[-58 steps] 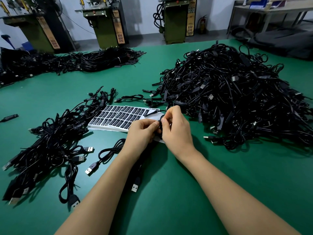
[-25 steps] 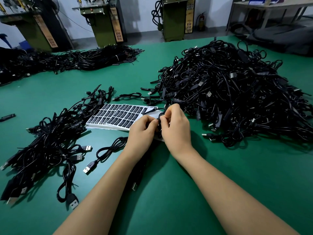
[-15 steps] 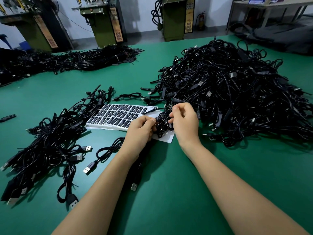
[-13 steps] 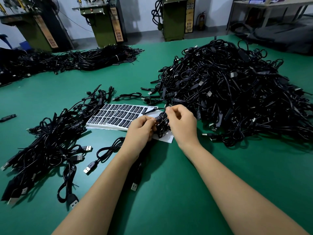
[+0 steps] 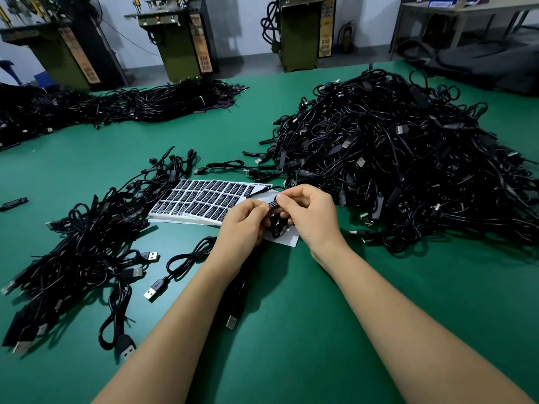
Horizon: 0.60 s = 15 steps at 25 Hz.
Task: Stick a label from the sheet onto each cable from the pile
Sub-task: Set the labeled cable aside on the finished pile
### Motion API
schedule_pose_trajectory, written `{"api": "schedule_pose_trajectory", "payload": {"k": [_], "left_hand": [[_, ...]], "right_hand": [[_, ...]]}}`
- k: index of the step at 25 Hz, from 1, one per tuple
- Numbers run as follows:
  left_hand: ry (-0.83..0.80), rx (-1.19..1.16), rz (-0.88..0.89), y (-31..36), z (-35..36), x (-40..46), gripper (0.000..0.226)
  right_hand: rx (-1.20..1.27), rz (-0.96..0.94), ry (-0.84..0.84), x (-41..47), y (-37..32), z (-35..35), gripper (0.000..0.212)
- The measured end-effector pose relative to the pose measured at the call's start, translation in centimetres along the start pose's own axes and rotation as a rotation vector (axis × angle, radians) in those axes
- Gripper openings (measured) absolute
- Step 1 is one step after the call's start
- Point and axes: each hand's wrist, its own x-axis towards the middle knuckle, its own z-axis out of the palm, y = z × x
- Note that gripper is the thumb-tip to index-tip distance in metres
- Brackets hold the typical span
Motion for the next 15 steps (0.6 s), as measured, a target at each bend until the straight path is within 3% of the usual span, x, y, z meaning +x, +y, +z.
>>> {"api": "schedule_pose_trajectory", "payload": {"k": [6,9,12,15], "left_hand": [[-0.031,0.034,0.079,-0.2,0.0,-0.1,0.024],[-0.059,-0.008,0.025,-0.2,-0.3,0.1,0.030],[-0.055,-0.191,-0.025,0.9,-1.5,0.5,0.024],[0.047,-0.347,-0.060,2.5,-5.2,1.6,0.017]], "right_hand": [[0.051,0.086,0.028,0.6,-0.2,0.0,0.021],[0.022,0.095,0.033,0.6,-0.2,0.1,0.025],[0.056,0.090,0.005,0.5,-0.3,-0.1,0.027],[0.079,0.105,0.003,0.4,-0.5,-0.2,0.028]]}}
